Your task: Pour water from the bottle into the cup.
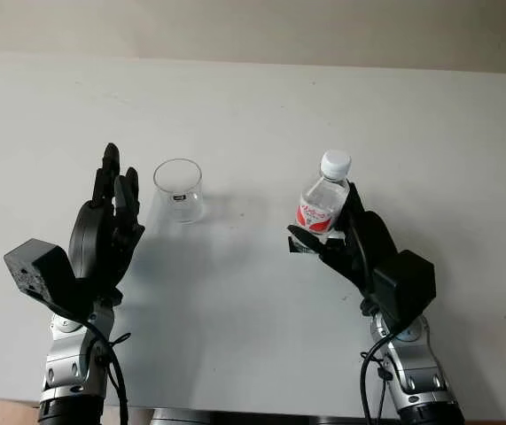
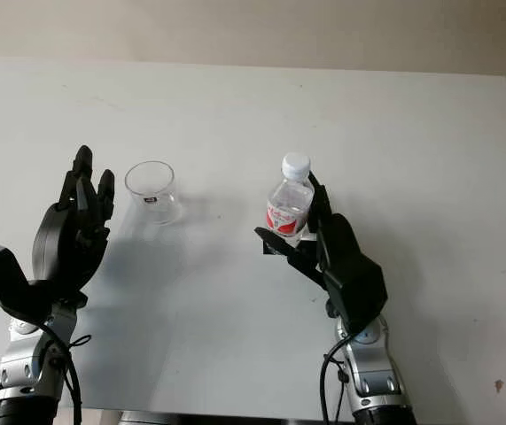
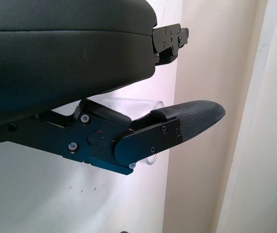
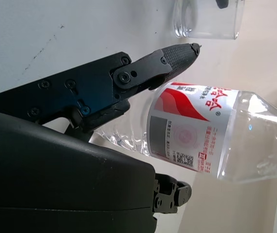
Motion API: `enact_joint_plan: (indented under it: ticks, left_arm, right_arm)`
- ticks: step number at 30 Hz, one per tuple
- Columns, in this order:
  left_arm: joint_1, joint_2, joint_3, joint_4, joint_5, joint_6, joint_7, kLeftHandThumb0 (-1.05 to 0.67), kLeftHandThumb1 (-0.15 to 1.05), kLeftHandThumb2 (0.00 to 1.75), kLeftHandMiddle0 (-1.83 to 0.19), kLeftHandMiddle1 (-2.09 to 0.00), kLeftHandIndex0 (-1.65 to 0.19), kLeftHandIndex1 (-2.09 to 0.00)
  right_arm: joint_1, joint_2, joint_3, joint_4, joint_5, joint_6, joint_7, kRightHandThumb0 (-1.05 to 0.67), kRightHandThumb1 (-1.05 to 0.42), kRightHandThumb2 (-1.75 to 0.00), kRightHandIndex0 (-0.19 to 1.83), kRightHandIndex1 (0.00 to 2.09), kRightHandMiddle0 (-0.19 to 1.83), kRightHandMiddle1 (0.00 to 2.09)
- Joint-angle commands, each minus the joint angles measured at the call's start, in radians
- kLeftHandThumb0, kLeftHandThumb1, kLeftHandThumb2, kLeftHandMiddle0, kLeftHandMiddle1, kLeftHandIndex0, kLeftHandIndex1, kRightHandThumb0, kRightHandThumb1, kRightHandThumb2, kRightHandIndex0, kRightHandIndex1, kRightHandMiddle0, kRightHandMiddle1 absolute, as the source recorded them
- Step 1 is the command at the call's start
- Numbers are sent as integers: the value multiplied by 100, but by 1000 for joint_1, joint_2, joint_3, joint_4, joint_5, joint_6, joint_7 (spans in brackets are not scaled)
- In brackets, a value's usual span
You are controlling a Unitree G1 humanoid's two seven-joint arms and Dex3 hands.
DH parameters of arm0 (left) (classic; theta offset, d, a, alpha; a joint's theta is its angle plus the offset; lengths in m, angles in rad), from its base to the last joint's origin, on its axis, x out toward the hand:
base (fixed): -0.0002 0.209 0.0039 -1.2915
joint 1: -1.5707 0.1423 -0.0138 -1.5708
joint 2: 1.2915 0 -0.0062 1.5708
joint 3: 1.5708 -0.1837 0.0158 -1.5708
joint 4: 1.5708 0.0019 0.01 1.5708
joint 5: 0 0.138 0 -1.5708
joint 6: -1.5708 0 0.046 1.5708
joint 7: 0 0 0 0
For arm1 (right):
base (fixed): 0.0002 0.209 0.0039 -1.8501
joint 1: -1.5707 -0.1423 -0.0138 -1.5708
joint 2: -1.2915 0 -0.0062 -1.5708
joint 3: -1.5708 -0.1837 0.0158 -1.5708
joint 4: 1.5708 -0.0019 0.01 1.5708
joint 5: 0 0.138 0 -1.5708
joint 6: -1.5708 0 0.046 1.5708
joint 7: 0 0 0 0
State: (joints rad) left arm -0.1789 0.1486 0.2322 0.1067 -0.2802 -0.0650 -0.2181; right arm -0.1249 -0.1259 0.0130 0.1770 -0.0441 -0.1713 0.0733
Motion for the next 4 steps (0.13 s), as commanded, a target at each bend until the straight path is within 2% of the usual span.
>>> enact_joint_plan:
  ticks: [1, 4]
  left_arm:
    - [-10, -2, -3, -12, -7, -4, -3, -75, 105, 74, 11, -5, 15, -5]
    - [-12, -2, -4, -9, -8, -5, -6, -75, 105, 74, 11, -5, 15, -5]
  right_arm:
    - [19, 1, -8, 11, 14, -16, 11, -80, -94, -5, -17, 2, -18, 11]
    - [11, 8, -10, 19, 37, -22, 27, -85, -93, -5, -19, 0, -19, 1]
